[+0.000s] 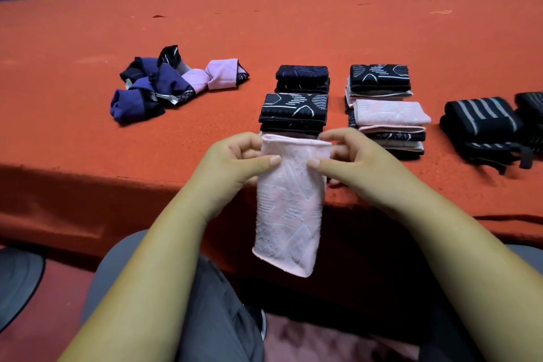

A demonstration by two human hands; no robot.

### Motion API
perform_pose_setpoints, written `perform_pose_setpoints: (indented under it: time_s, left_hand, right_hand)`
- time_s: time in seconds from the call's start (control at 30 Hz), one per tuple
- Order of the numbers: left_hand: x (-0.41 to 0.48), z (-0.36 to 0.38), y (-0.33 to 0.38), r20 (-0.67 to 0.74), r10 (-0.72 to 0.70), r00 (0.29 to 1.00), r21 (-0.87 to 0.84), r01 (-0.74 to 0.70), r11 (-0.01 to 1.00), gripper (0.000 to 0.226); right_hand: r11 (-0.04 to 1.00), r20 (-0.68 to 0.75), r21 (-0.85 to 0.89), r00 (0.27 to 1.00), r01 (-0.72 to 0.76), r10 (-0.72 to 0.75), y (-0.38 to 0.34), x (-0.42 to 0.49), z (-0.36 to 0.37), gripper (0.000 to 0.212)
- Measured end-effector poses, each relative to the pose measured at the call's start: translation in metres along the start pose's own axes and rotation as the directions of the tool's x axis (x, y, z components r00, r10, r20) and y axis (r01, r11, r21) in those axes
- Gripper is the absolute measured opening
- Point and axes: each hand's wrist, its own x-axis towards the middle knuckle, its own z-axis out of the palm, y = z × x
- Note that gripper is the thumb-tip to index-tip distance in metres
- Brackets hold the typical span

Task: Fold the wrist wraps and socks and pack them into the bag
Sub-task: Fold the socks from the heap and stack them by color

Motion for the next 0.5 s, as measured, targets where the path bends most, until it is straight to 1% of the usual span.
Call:
perform_pose_setpoints:
  time_s: [0.07, 0.17, 0.23, 0.33, 0.4, 0.43, 0.47, 0.5]
  left_hand:
    - [0.001, 0.001, 0.001, -0.031, -0.008, 0.999, -0.043, 0.006, 0.999, 0.007]
    - [0.002, 0.000, -0.001, -0.034, -0.025, 0.999, -0.028, 0.024, 0.999, 0.016]
    - [0.000, 0.001, 0.002, -0.026, -0.035, 0.999, -0.038, 0.034, 0.999, 0.019]
    - [-0.001, 0.001, 0.002, 0.004, -0.030, 1.000, -0.032, 0.030, 0.999, 0.022]
    - [-0.001, 0.000, 0.000, 0.038, -0.038, 0.999, 0.022, 0.037, 0.999, 0.024]
    - [0.000, 0.000, -0.002, 0.052, -0.048, 0.997, 0.068, 0.045, 0.997, 0.029]
    - [0.000, 0.000, -0.004, 0.052, -0.061, 0.997, 0.104, 0.055, 0.993, 0.033]
    - [0.001, 0.001, -0.005, 0.037, -0.060, 0.997, 0.111, 0.056, 0.992, 0.031]
  right_hand:
    - [0.998, -0.024, 0.041, 0.998, -0.053, 0.054, 0.000, 0.000, 0.007, 0.024]
    - [0.995, -0.093, 0.099, 0.995, -0.026, 0.035, 0.001, 0.000, 0.010, 0.012]
    - [0.995, -0.116, 0.102, 0.993, 0.022, -0.011, 0.000, 0.001, 0.011, 0.014]
    - [0.991, -0.112, 0.108, 0.991, 0.081, -0.069, 0.001, 0.000, 0.014, 0.017]
    - [0.989, -0.139, 0.091, 0.985, 0.119, -0.106, 0.004, 0.000, 0.015, 0.013]
    - [0.987, -0.157, 0.077, 0.980, 0.138, -0.125, 0.006, 0.001, 0.015, 0.012]
    - [0.986, -0.167, 0.077, 0.977, 0.147, -0.132, 0.005, 0.001, 0.016, 0.010]
    - [0.985, -0.156, 0.096, 0.980, 0.142, -0.126, 0.004, 0.001, 0.016, 0.008]
